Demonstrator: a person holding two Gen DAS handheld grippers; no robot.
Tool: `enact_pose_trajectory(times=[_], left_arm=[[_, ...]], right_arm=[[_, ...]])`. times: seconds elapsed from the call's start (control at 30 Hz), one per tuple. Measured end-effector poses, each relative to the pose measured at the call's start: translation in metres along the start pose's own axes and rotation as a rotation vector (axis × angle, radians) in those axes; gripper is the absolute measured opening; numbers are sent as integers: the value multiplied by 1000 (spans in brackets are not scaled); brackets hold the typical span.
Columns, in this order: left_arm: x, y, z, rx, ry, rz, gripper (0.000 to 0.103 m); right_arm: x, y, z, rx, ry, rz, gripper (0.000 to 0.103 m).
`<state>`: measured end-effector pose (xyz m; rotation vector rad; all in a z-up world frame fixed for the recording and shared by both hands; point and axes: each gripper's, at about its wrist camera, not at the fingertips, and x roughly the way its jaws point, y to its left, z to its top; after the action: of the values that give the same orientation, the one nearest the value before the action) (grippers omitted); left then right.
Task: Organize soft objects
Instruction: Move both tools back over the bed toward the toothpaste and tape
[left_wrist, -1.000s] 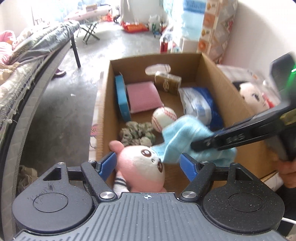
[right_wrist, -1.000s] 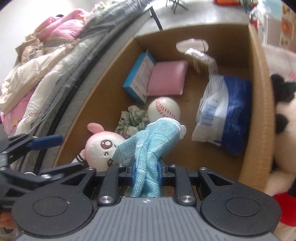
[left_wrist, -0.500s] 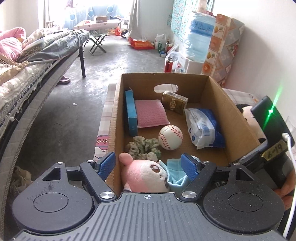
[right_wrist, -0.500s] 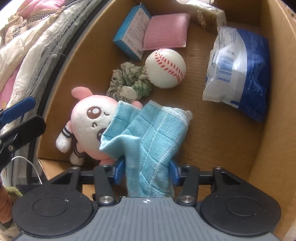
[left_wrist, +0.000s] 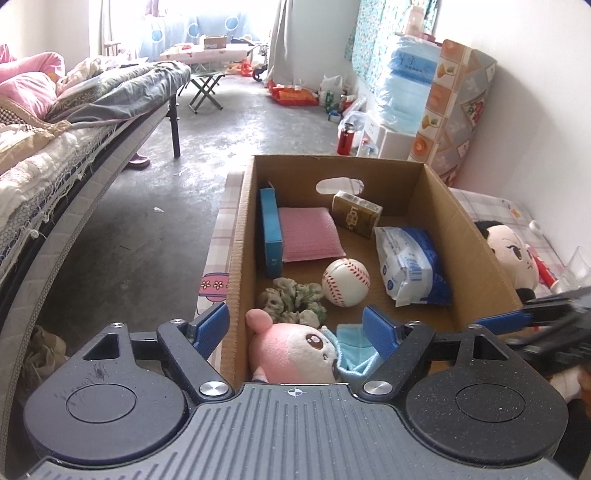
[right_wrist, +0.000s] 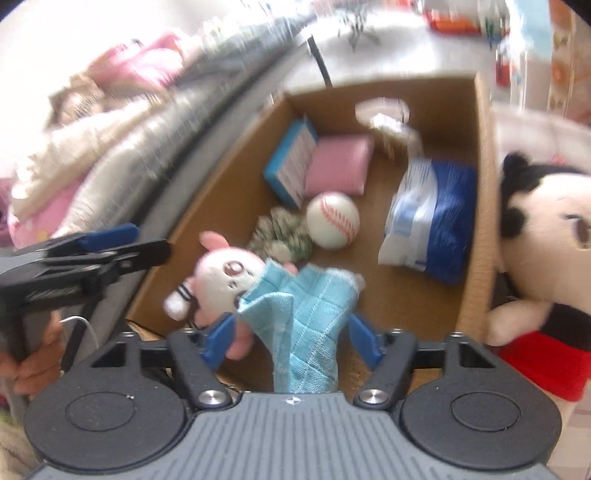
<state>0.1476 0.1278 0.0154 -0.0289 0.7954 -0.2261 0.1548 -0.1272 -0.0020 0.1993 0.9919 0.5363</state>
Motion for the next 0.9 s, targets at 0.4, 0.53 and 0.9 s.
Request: enact_pose_trajectory(times=[0.4,0.53,0.9], left_arm=[[-27,-56,11,105,-77,-17,103],[-39,-95,23,212,-102,-25,103],[-34,-227,67,323,-51,-261,103]], right_arm=[[-105,-30,-92,70,-499,-96,103],[-132,-60,-120,163,-641,-154,103],[-166,-141,-167,326,-810,-279,103]])
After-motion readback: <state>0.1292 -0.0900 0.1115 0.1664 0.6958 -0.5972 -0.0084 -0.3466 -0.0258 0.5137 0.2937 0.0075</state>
